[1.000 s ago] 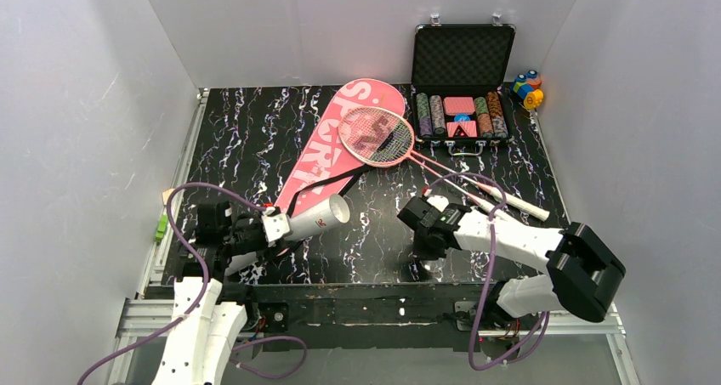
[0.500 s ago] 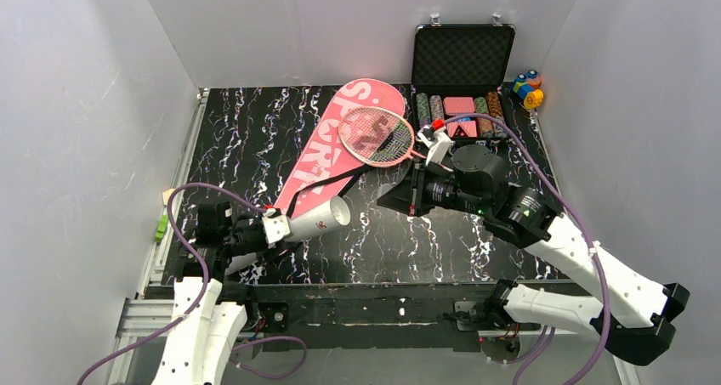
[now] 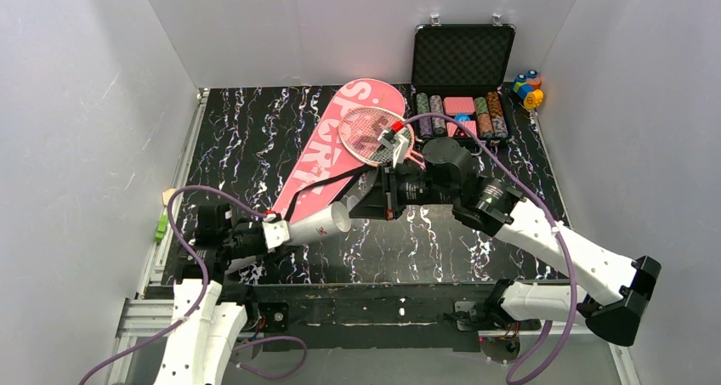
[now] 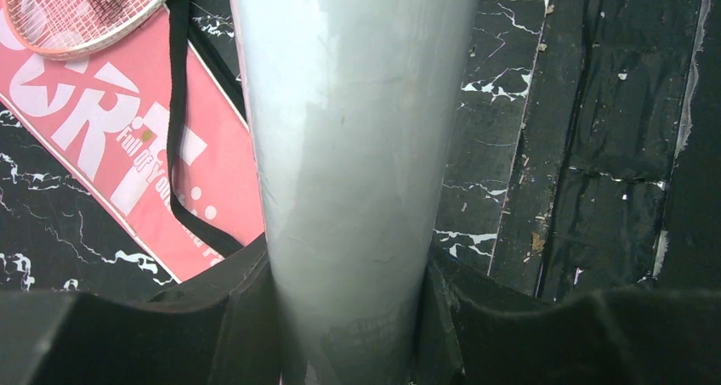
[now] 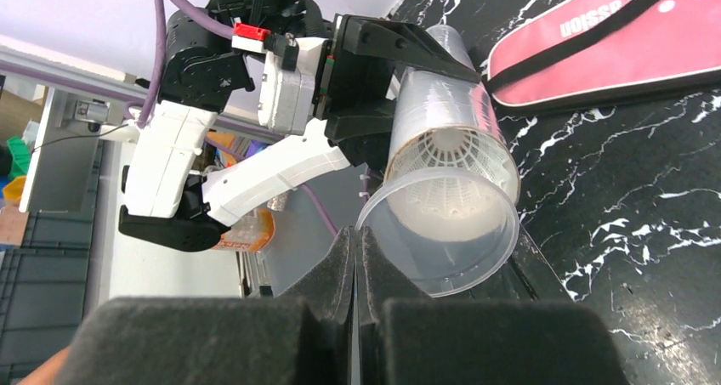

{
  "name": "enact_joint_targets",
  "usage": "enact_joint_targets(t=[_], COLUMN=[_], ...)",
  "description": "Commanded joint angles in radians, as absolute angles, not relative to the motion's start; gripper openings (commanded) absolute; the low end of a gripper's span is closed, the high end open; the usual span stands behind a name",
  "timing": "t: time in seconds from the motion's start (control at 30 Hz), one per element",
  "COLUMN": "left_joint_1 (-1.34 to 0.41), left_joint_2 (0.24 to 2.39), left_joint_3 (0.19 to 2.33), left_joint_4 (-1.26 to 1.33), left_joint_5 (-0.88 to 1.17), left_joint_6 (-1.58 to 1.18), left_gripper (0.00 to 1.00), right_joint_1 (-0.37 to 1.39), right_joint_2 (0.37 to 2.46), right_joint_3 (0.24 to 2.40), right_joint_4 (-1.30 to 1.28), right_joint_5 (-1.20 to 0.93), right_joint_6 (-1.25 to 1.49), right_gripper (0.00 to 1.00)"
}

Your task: Pack up the badminton gear

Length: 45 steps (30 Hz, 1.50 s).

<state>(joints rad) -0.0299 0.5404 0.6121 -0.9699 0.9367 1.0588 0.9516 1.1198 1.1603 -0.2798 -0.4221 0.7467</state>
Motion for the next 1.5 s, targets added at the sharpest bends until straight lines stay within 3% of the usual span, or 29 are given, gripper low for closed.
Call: enact_joint_targets(t=[0.0,1.47], left_joint_1=[-0.032,-0.031], left_joint_2=[0.545,0.551], left_joint_3=[0.614,0.613], left_joint_4=[-0.986,-0.98], left_joint_5=[1.026,1.027], left_joint_6=[1.067,1.066], left_gripper=[0.05,0.03], right_joint_1=[0.965,1.003], right_joint_2=[1.144,1.209], right_joint_3=[1.161,1.057], right_joint_4=[-0.179,-0.037], right_joint_5=[-0.472,-0.475], right_joint_6=[0.745,0.812], right_gripper=[0.01,0.01])
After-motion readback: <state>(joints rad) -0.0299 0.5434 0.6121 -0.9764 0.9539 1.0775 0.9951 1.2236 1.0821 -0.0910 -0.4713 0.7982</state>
